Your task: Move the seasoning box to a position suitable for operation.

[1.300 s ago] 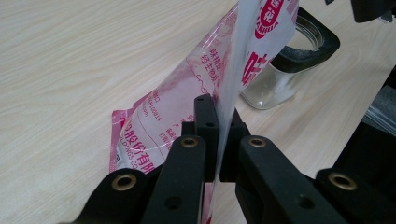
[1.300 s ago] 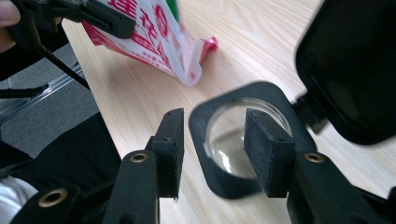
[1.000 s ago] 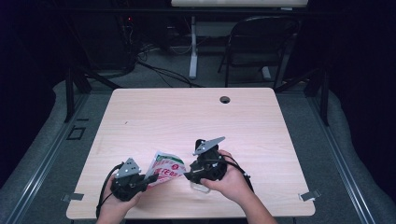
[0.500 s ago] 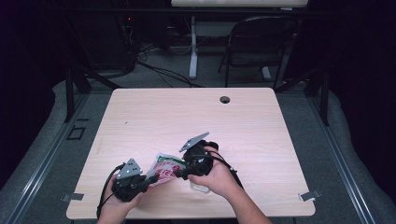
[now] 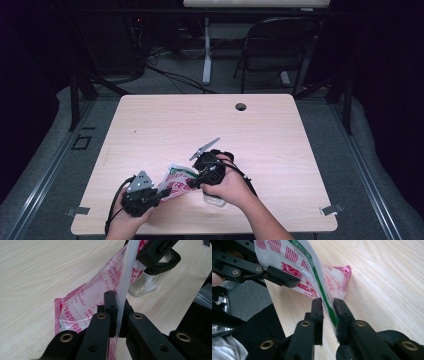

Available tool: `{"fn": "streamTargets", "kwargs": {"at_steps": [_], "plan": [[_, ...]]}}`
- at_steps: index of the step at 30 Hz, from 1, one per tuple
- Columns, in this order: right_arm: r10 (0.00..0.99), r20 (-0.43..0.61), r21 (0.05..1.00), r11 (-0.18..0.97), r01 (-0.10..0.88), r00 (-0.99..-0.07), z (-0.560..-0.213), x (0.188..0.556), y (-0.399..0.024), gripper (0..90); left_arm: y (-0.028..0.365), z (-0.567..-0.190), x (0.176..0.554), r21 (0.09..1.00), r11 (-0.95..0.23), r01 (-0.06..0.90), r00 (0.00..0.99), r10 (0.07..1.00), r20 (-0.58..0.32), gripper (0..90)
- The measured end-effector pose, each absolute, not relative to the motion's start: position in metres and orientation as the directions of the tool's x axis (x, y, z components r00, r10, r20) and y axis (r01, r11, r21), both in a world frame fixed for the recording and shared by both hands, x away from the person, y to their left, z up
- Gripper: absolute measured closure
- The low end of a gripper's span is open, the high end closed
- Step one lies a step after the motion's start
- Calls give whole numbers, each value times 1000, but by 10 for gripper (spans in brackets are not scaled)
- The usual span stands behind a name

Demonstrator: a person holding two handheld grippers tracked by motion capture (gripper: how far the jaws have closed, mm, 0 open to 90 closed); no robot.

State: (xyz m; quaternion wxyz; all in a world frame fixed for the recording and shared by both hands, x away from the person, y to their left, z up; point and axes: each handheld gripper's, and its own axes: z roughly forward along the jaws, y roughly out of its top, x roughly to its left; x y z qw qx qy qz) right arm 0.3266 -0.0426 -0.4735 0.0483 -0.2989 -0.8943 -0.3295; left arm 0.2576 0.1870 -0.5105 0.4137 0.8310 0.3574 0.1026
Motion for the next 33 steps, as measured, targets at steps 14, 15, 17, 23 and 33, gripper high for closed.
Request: {"fn": "streamTargets", "kwargs": {"at_steps": [14,15,17,23,33], "plan": [[468,283,510,666,544,-837,-477,331,-39,898,185,-515,258,755,-409,512,726,676,-126,900],[468,286,515,661,546,-836,-477,331,-39,899,185,-515,258,755,-409,512,726,676,-126,900],[467,280,520,660,541,-839,-477,331,-39,900,186,-515,257,755,-403,518,722,679,-133,899],[454,274,508,680,528,-848,-479,332,-37,900,186,-519,255,757,-420,501,749,649,-135,761],[443,297,514,673,532,-846,-480,335,-39,900,185,-530,252,744,-409,529,713,690,-127,418]]}}
